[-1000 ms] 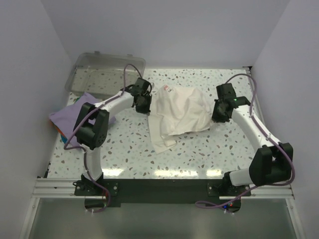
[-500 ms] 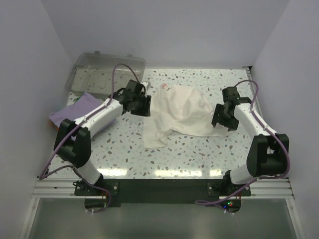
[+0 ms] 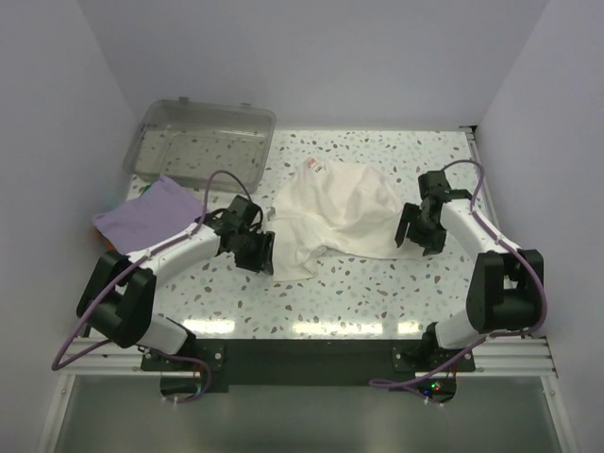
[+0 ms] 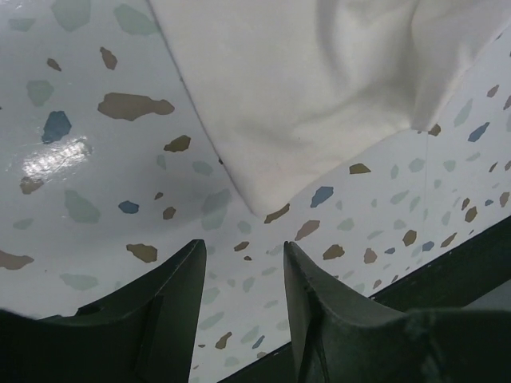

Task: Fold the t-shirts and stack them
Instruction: Flatten the tshirt out

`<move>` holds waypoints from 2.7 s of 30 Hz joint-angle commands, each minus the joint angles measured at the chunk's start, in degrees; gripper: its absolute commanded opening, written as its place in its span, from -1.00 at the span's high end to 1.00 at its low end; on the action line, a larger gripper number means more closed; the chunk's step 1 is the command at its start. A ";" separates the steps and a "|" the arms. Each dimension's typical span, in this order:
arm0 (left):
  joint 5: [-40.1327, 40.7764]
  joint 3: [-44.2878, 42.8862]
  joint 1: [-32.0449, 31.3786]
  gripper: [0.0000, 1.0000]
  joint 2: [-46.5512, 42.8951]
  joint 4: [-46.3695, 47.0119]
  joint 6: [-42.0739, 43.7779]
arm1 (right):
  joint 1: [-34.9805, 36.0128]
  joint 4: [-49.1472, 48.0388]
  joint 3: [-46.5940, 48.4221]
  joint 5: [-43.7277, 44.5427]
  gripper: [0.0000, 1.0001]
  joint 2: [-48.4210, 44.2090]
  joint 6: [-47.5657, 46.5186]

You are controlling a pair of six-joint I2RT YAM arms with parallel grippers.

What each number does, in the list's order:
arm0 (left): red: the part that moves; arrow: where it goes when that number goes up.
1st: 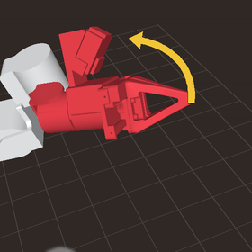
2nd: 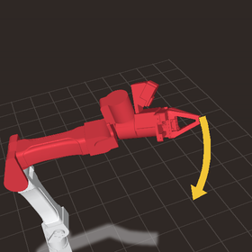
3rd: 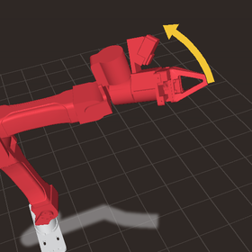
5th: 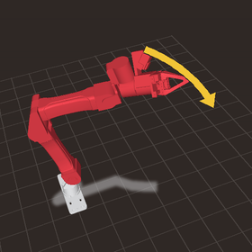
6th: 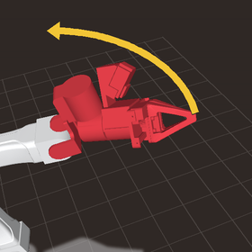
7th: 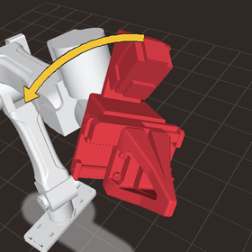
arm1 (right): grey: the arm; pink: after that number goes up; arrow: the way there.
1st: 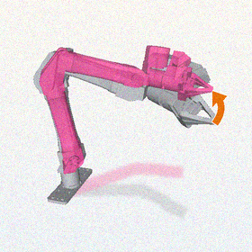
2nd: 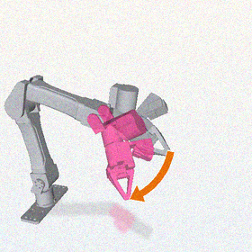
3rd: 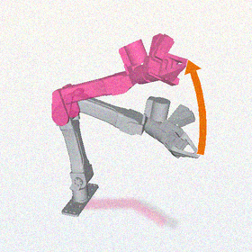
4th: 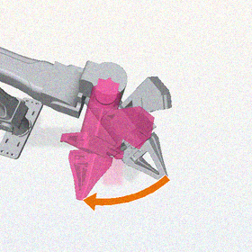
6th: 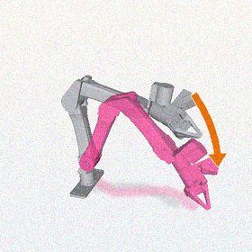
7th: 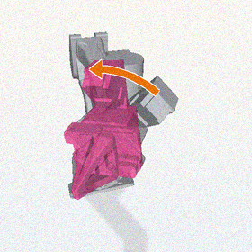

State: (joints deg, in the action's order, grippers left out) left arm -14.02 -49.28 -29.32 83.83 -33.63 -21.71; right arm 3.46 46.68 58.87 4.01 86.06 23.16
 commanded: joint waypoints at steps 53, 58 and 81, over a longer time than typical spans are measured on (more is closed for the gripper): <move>23.07 -4.78 8.57 1.00 -4.82 -4.60 1.06 | -8.72 -0.36 -0.16 -1.63 -0.53 -4.32 -2.86; 23.25 -3.29 11.13 1.00 -6.75 -5.49 1.59 | -12.69 -2.37 0.37 -3.92 -0.52 -2.92 -1.02; 20.79 -3.11 12.53 1.00 -7.28 -4.60 1.15 | -16.38 -5.63 -7.01 -2.08 0.01 -0.02 3.65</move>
State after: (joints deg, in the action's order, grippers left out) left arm 7.05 -52.58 -17.58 78.28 -38.33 -21.43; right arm -12.03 43.18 52.88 0.58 86.67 25.96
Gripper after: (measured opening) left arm 0.021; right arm 0.506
